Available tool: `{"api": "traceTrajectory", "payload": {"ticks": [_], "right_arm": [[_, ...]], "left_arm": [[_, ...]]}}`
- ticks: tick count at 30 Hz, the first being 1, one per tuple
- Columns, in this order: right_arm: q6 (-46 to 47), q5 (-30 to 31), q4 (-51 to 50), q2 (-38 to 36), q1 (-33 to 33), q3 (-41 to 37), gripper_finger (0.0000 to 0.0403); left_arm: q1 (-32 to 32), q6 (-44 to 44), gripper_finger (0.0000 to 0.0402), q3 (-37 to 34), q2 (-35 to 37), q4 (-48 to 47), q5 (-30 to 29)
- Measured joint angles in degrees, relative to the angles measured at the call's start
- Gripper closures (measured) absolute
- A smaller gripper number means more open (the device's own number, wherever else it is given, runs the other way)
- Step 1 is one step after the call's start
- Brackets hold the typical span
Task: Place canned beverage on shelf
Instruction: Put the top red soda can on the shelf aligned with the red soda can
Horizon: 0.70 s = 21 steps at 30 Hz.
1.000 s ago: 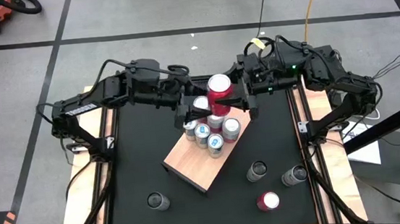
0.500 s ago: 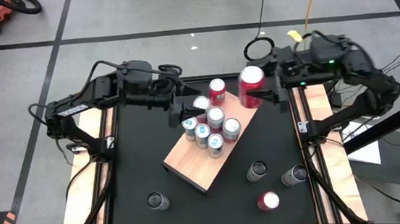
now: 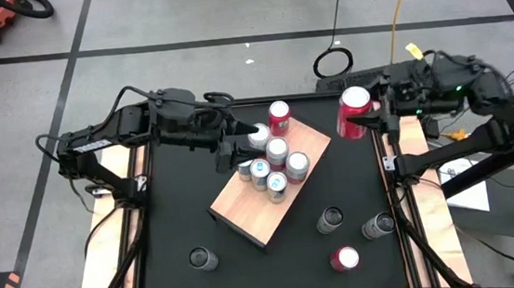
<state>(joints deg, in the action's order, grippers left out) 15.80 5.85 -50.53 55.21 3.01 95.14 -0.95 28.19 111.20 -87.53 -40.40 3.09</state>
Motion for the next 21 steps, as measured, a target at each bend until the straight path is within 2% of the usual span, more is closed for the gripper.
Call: {"api": "traceTrajectory", "payload": {"ticks": [11, 16, 21], "right_arm": [[1.6, 1.9, 22.4, -10.5, 0.0, -26.9, 0.0120], [1.5, 4.8, 30.3, -12.8, 0.0, -36.1, 0.0120], [1.8, 5.0, 38.8, -14.1, 0.0, -44.4, 0.0120]], "left_arm": [[-0.7, 3.0, 0.0007, 0.0, 0.0, 0.0, -3.2], [-0.7, 3.1, 0.0007, 0.0, 0.0, 0.0, -4.6], [-0.7, 3.1, 0.0007, 0.0, 0.0, -0.1, -5.1]]}}
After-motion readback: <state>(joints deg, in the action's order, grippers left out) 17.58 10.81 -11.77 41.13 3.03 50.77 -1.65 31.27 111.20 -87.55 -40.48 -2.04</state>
